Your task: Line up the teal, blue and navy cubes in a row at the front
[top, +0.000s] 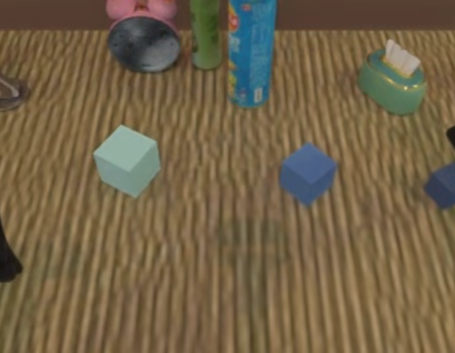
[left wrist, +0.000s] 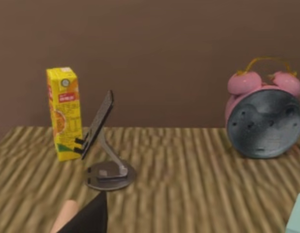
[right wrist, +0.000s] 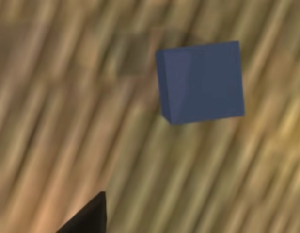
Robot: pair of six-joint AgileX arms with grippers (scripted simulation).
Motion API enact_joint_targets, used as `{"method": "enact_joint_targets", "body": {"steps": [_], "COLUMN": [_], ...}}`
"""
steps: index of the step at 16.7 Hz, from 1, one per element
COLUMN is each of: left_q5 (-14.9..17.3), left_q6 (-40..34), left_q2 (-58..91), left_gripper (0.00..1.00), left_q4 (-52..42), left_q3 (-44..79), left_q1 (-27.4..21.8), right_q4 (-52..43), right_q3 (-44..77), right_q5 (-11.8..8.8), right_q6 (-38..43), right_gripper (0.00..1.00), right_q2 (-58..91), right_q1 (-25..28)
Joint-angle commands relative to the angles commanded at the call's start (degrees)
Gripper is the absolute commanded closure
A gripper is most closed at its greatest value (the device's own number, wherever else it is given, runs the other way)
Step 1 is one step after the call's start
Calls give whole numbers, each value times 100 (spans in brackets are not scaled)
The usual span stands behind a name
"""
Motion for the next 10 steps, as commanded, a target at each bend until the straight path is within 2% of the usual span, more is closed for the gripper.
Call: {"method": "enact_joint_targets", "body": {"steps": [5,10], "left_q5": [0,0], "left_q6": [0,0], "left_q2": [0,0], "left_gripper": [0,0], "left_q4": [0,0], "left_q3": [0,0], "left_q1": [0,0], "right_q4": [-1017,-1324], "right_q3": [1572,2132], "right_q5": [3,0], "right_q6": [-403,-538], "right_gripper": [0,0], "right_q2": [1820,2427], "right_q1": [50,69]}}
